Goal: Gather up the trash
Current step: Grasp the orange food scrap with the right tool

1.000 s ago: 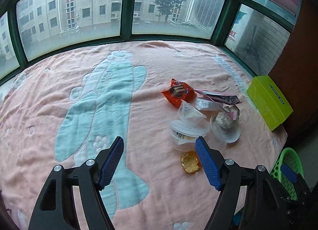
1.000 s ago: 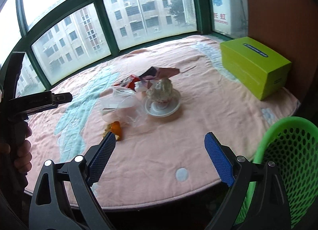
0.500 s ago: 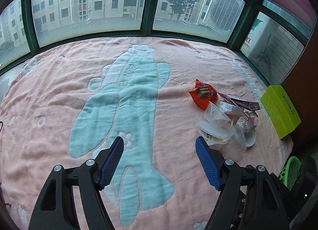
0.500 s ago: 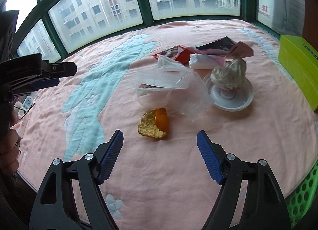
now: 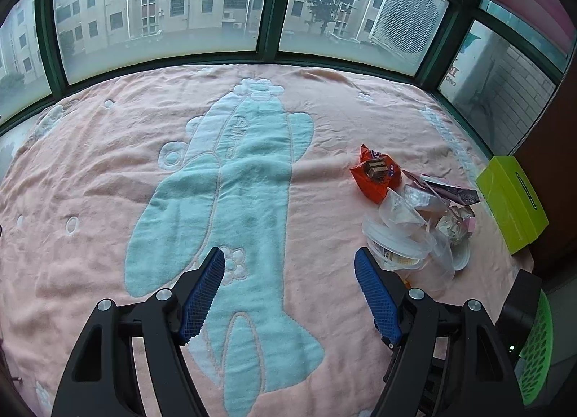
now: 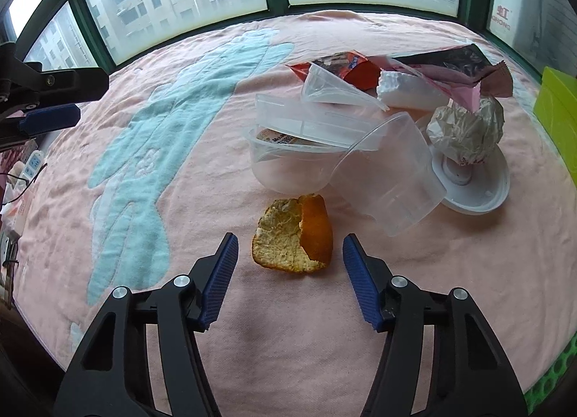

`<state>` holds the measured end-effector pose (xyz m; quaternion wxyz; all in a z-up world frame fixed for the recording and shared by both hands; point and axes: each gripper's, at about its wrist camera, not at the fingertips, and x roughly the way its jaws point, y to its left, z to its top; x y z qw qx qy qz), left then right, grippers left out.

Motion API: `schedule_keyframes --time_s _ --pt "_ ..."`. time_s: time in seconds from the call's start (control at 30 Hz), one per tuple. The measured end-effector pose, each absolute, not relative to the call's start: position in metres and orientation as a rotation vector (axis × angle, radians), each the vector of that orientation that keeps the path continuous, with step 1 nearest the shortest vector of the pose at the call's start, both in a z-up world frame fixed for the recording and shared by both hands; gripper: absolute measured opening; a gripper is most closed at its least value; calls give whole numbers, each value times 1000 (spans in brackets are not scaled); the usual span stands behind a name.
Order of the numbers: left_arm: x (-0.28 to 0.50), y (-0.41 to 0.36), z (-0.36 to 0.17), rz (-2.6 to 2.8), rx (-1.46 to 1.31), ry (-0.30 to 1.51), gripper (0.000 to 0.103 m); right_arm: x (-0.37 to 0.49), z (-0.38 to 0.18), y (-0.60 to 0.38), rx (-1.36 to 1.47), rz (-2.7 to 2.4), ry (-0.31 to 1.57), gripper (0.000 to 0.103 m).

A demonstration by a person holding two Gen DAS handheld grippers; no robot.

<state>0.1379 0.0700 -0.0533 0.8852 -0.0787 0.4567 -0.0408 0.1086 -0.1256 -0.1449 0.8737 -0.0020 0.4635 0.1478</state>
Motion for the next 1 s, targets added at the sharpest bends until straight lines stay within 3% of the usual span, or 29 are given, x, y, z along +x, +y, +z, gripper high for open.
schedule_keyframes --time_s 0.3,0.67,0.77,1.0 --pt "148 51 -55 -126 -120 958 72 102 -139 -135 37 322 948 36" --pt "175 -5 -59 -248 -9 971 72 67 -110 -174 108 290 901 34" --pt "186 -24 -62 -299 33 976 78 60 -102 -189 147 276 888 34" --pt "206 -60 -73 -392 128 1010 79 45 -84 -217 194 225 848 34"
